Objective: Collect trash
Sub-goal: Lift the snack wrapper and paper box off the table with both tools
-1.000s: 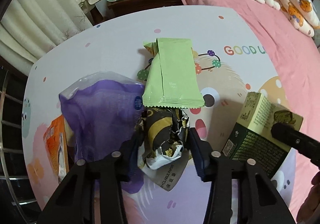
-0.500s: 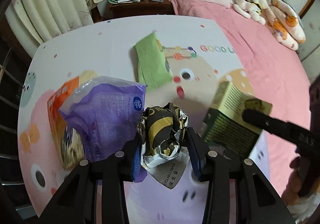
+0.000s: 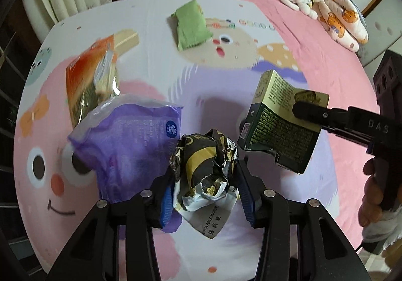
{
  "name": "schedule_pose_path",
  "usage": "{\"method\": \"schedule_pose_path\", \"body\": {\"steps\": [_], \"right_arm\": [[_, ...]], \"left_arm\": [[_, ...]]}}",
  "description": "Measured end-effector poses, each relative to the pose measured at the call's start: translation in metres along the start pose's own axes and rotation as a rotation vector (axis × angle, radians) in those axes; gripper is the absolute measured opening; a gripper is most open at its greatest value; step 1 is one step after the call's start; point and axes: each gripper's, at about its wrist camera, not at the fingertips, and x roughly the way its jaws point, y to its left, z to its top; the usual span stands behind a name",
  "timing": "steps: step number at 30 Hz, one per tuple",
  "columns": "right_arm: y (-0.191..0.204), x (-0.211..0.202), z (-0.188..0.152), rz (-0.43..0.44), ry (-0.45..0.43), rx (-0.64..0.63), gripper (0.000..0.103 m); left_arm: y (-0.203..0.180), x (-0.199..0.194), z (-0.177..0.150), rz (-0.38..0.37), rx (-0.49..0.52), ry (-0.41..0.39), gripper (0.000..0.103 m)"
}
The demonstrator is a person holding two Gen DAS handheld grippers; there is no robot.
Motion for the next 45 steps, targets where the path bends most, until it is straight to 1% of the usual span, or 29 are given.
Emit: {"method": "schedule_pose_path", "body": {"steps": [2, 7, 9, 10, 12, 19, 27, 29, 30, 31, 32, 34, 38, 41, 42, 43, 44, 45], "right_arm": [[0.004, 0.002, -0.01, -0.007, 0.012, -0.014, 0.023], [0.011, 0.004, -0.03, -0.013, 0.03, -0.021, 0.023], [0.013, 0.005, -0.036, -0.014, 0.032, -0.023, 0.023], [0.015, 0.004, -0.038, -0.014, 0.033, -0.025, 0.023], [0.018, 0.003, -0.043, -0.014, 0.031, -0.026, 0.023], [0.028, -0.002, -0.051, -0.018, 0.018, -0.033, 0.023], [0.033, -0.009, -0.064, -0.028, -0.001, -0.026, 0.023], [0.035, -0.01, -0.068, -0.031, -0.005, -0.026, 0.023], [0.035, -0.01, -0.069, -0.033, -0.007, -0.025, 0.023], [0.036, -0.011, -0.071, -0.035, -0.009, -0.025, 0.023], [0.036, -0.011, -0.072, -0.033, -0.01, -0.023, 0.023], [0.037, -0.012, -0.076, -0.036, -0.013, -0.021, 0.023], [0.038, -0.013, -0.085, -0.042, -0.018, -0.02, 0.023], [0.039, -0.015, -0.091, -0.038, -0.024, -0.014, 0.023], [0.039, -0.015, -0.093, -0.038, -0.027, -0.014, 0.023], [0.04, -0.016, -0.094, -0.038, -0.029, -0.015, 0.023], [0.041, -0.017, -0.096, -0.037, -0.032, -0.017, 0.023], [0.042, -0.018, -0.098, -0.036, -0.034, -0.018, 0.023]], "left_arm": [[0.006, 0.002, -0.013, -0.008, -0.012, 0.016, 0.047], [0.016, 0.003, -0.027, 0.004, -0.019, 0.033, 0.051], [0.017, 0.002, -0.028, 0.012, -0.014, 0.034, 0.059], [0.018, 0.0, -0.03, 0.02, -0.011, 0.024, 0.065], [0.02, -0.003, -0.031, 0.03, -0.006, 0.013, 0.073], [0.021, -0.011, -0.036, 0.027, 0.021, -0.007, 0.073], [0.019, -0.016, -0.045, 0.006, 0.067, -0.003, 0.073], [0.02, -0.015, -0.047, 0.006, 0.073, -0.002, 0.066], [0.021, -0.014, -0.048, 0.01, 0.073, 0.002, 0.055], [0.023, -0.011, -0.048, 0.022, 0.066, 0.012, 0.042], [0.025, -0.008, -0.049, 0.025, 0.057, 0.022, 0.039], [0.031, -0.002, -0.05, 0.012, 0.032, 0.039, 0.039], [0.035, -0.001, -0.052, -0.006, 0.03, 0.031, 0.038], [0.037, -0.002, -0.053, -0.019, 0.033, 0.024, 0.03], [0.037, -0.005, -0.054, -0.022, 0.037, 0.017, 0.026], [0.036, -0.01, -0.055, -0.02, 0.045, 0.002, 0.024], [0.036, -0.015, -0.057, -0.009, 0.056, -0.019, 0.016], [0.036, -0.019, -0.057, -0.007, 0.062, -0.029, 0.014]]}}
